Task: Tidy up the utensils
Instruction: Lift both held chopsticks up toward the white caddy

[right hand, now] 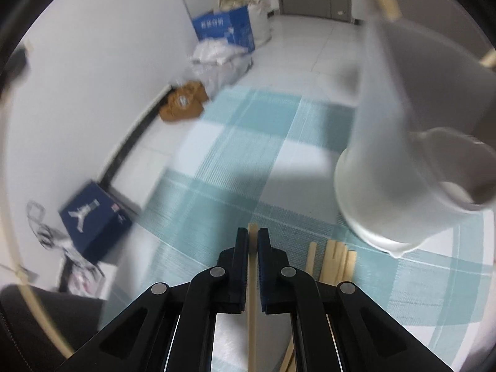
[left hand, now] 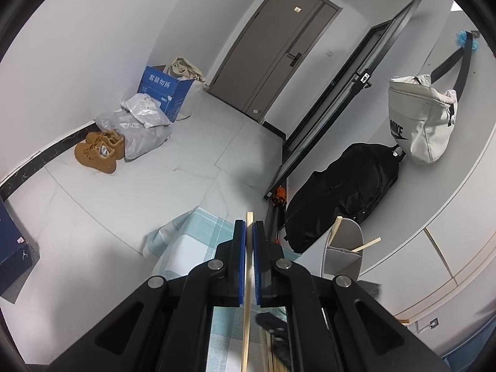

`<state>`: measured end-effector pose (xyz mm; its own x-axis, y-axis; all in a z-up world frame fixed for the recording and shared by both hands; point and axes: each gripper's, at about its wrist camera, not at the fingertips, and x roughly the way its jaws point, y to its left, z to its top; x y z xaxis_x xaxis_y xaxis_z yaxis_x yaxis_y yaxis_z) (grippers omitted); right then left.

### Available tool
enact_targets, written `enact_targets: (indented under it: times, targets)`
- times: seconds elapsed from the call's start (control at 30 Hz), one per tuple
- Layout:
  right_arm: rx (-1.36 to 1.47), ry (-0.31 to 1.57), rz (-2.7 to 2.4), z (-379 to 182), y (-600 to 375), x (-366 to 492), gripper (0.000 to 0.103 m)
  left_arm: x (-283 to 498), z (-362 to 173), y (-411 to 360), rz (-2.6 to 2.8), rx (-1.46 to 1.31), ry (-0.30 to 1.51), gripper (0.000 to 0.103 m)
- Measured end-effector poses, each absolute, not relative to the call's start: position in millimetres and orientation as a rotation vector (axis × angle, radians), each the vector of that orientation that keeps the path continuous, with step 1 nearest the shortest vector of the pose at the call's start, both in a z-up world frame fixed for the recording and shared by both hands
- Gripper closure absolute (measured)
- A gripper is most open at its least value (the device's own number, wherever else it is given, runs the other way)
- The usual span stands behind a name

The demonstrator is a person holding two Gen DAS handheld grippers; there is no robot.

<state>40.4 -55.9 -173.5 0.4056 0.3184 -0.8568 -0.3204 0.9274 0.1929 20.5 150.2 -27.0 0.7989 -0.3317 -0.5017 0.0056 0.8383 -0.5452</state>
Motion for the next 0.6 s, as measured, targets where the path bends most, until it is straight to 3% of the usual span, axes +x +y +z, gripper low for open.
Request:
enact_targets:
  times: [0.37,0.6]
  targets:
    - [0.197,0.782,0.46,-95,-120,-3,0.098,9,-8,110,-0.283,-0.497,0.533,0.102]
    - [0.291,0.55,0.431,-43,-162,-20,0.098,-1,35,82,-0.325,-0.422,0.407,0.102]
